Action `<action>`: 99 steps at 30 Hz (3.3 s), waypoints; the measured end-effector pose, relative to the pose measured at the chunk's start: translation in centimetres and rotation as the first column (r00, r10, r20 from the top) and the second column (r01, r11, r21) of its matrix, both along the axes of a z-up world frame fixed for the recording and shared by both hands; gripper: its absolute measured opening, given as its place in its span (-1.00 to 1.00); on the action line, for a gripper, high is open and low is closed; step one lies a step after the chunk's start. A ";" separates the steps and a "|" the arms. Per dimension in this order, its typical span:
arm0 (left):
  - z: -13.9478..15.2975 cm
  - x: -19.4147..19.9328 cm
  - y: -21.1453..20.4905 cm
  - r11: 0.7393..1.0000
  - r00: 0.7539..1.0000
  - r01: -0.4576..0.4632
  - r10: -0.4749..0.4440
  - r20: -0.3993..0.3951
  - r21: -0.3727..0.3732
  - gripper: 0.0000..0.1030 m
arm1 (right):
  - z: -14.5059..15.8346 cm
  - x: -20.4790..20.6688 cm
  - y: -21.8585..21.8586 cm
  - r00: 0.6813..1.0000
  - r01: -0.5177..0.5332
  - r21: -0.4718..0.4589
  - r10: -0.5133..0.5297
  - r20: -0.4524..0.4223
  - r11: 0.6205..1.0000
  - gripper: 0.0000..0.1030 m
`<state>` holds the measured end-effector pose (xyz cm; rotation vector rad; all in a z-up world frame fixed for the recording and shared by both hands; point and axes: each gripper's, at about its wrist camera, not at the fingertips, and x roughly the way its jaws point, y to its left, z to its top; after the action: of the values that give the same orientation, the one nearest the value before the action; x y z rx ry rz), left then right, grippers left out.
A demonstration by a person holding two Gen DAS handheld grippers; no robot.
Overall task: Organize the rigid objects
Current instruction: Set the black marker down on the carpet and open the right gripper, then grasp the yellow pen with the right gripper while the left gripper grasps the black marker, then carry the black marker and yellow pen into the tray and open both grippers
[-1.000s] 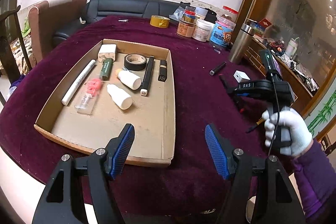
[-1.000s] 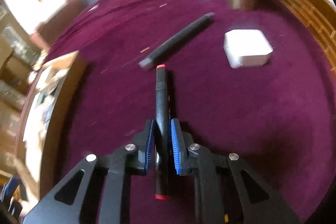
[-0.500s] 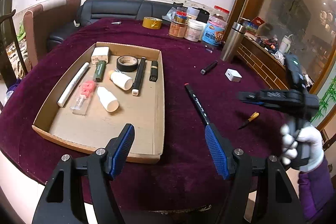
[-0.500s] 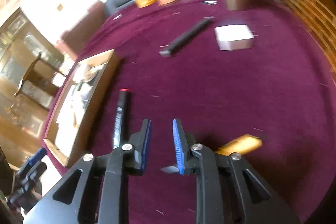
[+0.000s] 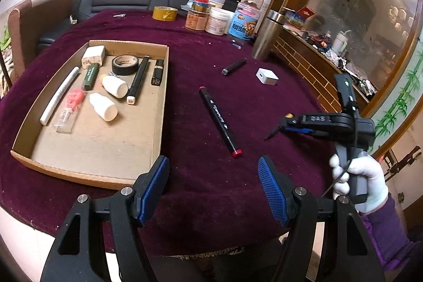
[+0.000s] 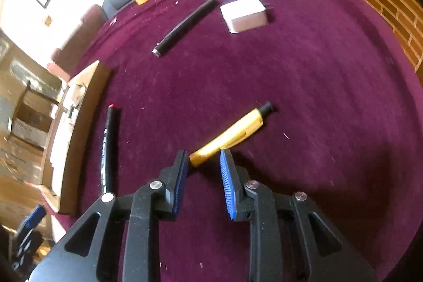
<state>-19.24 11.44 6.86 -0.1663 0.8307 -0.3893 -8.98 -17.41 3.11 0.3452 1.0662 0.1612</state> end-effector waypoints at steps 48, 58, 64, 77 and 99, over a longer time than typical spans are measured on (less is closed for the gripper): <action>-5.9 12.1 -11.0 0.953 0.990 0.054 -0.010 -0.144 0.299 0.23 | 0.4 1.6 -0.9 0.996 -0.075 -0.161 0.083 0.041 0.984 -0.62; -5.9 10.8 -12.7 0.933 0.993 0.118 -0.103 -0.061 0.339 -0.27 | 0.2 1.0 1.0 0.992 -0.058 -0.278 0.086 0.090 0.959 -0.57; -5.6 11.0 -12.4 0.938 0.991 0.129 -0.118 -0.055 0.321 -0.77 | 0.2 0.7 1.5 0.992 -0.068 -0.315 0.099 0.081 0.947 -0.65; -0.6 6.2 -4.8 0.995 0.995 0.097 -0.097 0.005 0.000 -0.78 | 4.8 -1.2 3.3 0.972 -0.138 -0.080 0.150 0.181 0.987 -0.84; -5.1 8.3 12.5 0.938 0.934 -0.341 0.332 -0.135 -0.055 -0.77 | 3.2 1.1 22.1 0.864 -0.503 0.078 0.499 0.062 0.861 -0.83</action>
<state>-10.92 23.95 1.77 -0.4029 0.8914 -0.0873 -7.90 4.74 6.34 0.1365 1.0937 0.6851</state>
